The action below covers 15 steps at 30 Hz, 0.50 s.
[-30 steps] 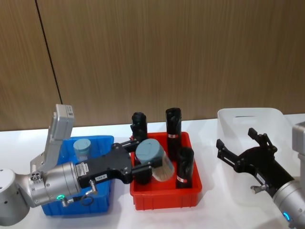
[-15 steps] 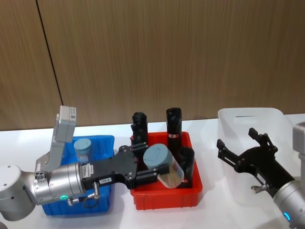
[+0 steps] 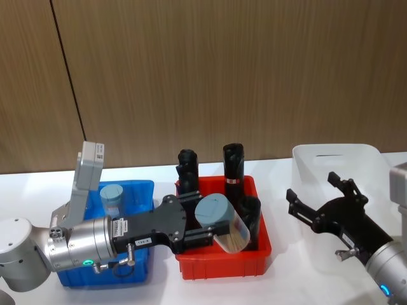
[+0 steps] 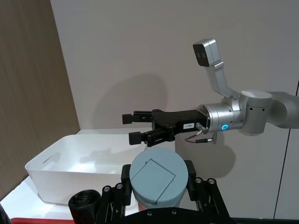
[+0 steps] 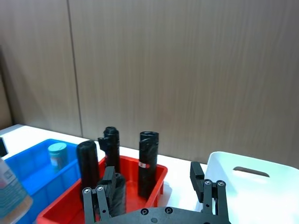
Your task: Pick the cotton swabs from the blue box and place them into the white box.
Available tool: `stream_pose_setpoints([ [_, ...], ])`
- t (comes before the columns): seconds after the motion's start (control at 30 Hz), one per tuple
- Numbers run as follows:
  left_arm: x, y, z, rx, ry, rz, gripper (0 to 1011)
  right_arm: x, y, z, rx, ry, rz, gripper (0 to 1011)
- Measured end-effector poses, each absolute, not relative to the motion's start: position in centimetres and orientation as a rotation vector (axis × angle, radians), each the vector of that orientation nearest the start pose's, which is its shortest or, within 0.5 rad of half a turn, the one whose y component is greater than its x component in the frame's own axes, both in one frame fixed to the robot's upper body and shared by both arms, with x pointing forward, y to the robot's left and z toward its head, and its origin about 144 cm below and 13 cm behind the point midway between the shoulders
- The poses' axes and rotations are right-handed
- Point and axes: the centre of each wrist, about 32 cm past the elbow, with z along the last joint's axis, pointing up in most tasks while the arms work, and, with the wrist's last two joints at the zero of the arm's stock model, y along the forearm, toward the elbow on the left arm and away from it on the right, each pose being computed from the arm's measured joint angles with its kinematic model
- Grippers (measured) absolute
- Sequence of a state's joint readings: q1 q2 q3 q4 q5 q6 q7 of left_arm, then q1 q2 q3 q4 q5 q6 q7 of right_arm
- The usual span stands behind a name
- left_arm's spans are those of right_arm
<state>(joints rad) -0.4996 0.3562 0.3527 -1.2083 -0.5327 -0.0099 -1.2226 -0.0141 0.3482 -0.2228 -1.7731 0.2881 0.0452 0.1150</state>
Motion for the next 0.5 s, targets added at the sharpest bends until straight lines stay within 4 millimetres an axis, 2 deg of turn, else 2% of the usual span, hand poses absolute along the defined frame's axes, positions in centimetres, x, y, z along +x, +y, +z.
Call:
stream_pose_setpoints([
  [0.5,58.5,27.2,120.7,-0.073,-0.023,0.156,669,44.8,-25.8,120.3,-0.054,-0.064,-1.000,1002],
])
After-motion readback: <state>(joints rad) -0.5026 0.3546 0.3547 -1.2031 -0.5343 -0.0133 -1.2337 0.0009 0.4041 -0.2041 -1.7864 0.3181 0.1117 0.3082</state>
